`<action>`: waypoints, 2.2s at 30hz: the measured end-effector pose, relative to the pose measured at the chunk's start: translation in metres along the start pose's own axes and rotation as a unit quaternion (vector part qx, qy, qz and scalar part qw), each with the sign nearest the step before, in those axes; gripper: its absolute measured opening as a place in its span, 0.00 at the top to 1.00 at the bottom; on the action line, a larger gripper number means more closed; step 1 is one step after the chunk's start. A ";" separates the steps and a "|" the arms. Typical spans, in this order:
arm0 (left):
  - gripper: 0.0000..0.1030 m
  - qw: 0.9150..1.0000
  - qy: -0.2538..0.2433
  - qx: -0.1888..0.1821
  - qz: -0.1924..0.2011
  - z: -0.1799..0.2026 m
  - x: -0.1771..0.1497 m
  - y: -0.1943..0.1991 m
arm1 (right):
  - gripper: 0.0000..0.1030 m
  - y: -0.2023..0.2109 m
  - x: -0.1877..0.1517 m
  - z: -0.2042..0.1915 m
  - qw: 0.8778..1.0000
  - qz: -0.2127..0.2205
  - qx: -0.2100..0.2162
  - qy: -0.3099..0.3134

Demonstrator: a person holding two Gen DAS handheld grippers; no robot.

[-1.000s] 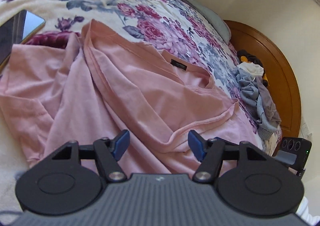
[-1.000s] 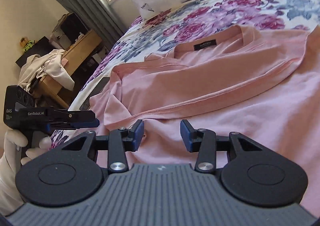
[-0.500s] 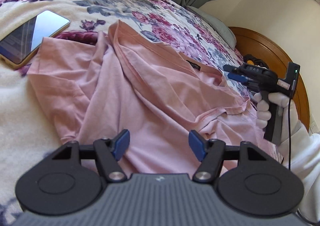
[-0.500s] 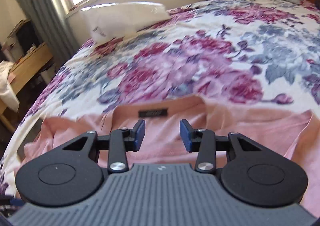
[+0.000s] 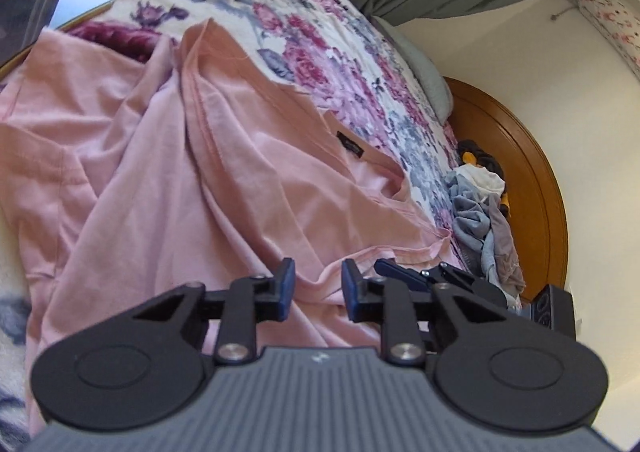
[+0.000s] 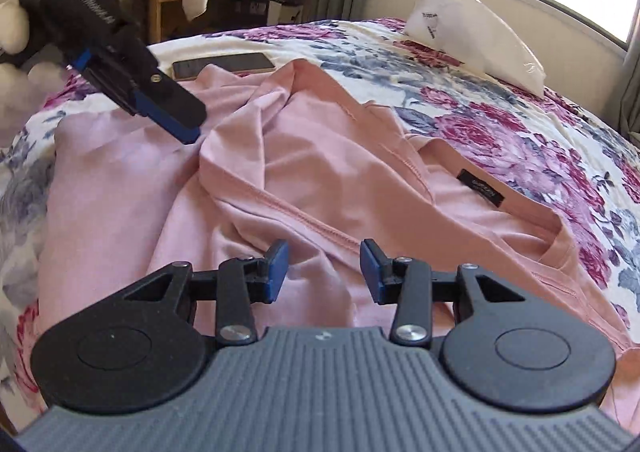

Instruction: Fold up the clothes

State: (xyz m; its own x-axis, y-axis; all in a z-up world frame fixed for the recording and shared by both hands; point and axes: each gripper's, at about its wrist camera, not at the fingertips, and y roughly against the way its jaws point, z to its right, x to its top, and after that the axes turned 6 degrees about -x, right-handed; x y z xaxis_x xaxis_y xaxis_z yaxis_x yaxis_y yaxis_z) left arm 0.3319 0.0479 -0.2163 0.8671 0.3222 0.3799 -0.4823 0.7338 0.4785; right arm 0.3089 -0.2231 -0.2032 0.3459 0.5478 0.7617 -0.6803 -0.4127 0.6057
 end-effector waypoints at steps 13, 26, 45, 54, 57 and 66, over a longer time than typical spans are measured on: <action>1.00 0.994 0.004 -0.052 0.099 0.008 0.035 0.012 | 1.00 -0.015 0.022 0.031 0.991 0.059 -0.041 -0.116; 0.72 0.999 0.044 0.026 0.016 -0.009 0.010 0.006 | 0.68 -0.017 0.036 0.011 0.997 0.048 0.060 -0.017; 0.70 0.996 0.041 0.070 0.042 -0.042 -0.020 0.080 | 0.85 -0.083 0.046 0.111 0.948 0.006 -0.029 -0.316; 0.46 0.990 0.012 0.127 0.057 -0.032 -0.043 0.130 | 0.42 0.089 -0.075 0.113 0.903 0.066 -0.113 -0.409; 0.46 0.993 0.014 0.104 0.044 -0.032 -0.049 0.125 | 0.38 0.152 -0.137 0.104 0.869 0.053 -0.183 -0.456; 0.96 0.985 -0.046 0.155 0.061 0.000 -0.067 0.107 | 0.34 0.206 -0.248 0.065 0.784 0.006 -0.189 -0.591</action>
State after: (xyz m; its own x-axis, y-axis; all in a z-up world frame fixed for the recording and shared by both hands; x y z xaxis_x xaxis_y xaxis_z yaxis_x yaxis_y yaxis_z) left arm 0.2221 0.1049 -0.1905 0.7920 0.3303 0.5135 -0.6098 0.4706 0.6378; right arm 0.1248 -0.4910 -0.2524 0.5436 -0.6031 0.5837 -0.7537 -0.0447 0.6557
